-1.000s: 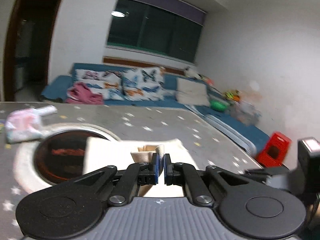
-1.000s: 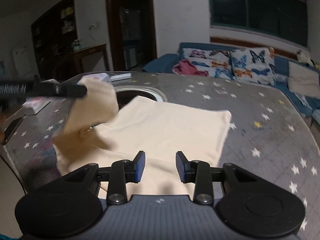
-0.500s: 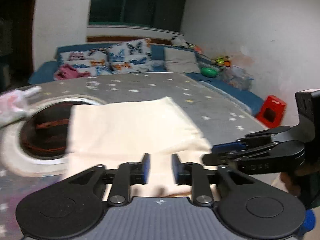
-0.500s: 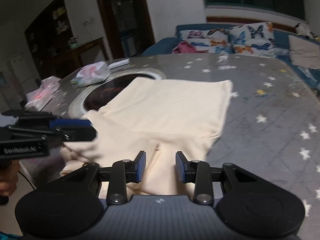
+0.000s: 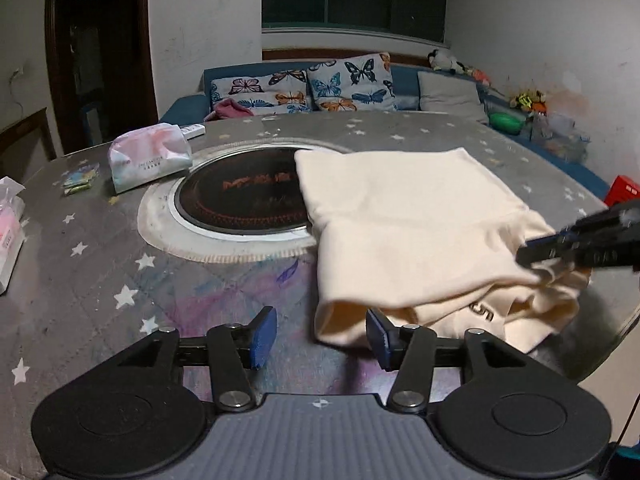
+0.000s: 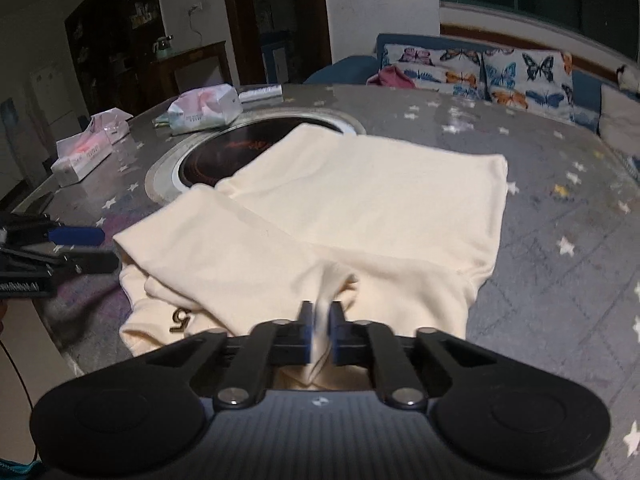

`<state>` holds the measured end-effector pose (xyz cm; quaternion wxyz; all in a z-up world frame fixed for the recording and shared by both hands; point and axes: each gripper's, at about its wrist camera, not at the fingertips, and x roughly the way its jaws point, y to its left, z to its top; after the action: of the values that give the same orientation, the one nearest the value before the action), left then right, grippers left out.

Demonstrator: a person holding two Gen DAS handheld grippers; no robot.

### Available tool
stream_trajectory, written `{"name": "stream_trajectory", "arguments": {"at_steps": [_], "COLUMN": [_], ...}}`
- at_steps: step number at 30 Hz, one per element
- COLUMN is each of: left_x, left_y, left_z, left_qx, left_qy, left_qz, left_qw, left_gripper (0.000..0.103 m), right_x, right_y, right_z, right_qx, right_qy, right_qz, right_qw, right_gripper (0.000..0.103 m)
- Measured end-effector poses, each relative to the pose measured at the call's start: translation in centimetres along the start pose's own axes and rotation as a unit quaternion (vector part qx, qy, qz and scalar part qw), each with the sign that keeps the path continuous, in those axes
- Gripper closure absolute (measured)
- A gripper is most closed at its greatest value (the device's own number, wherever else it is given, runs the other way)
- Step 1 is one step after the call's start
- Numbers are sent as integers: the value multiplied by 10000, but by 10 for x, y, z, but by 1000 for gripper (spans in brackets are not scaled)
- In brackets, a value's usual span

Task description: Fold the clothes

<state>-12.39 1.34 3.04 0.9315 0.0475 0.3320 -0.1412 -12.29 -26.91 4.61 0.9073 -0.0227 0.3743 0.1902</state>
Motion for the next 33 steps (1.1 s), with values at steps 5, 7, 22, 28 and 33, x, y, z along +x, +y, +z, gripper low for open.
{"name": "stream_trajectory", "arguments": {"at_steps": [5, 7, 22, 28, 33], "left_x": [10, 13, 7, -8, -7], "left_y": [-7, -7, -4, 13, 10], "left_z": [-1, -1, -9, 4, 30], "left_qx": [168, 186, 257, 165, 88], "left_qy": [-37, -12, 74, 89, -161], "left_qz": [58, 68, -93, -206, -334], "left_qw": [9998, 9998, 9996, 9996, 9993], "left_gripper": [52, 58, 99, 88, 88], "right_x": [-20, -31, -8, -22, -20], "right_y": [8, 12, -11, -23, -22], "right_z": [17, 27, 9, 9, 19], "right_qx": [-340, -570, -558, -471, -575], "right_qy": [-357, -538, -6, -175, -352], "right_qz": [-212, -342, -870, -1009, -914], "right_qw": [9986, 9963, 9946, 9936, 9935], "right_gripper": [99, 99, 98, 97, 97]}}
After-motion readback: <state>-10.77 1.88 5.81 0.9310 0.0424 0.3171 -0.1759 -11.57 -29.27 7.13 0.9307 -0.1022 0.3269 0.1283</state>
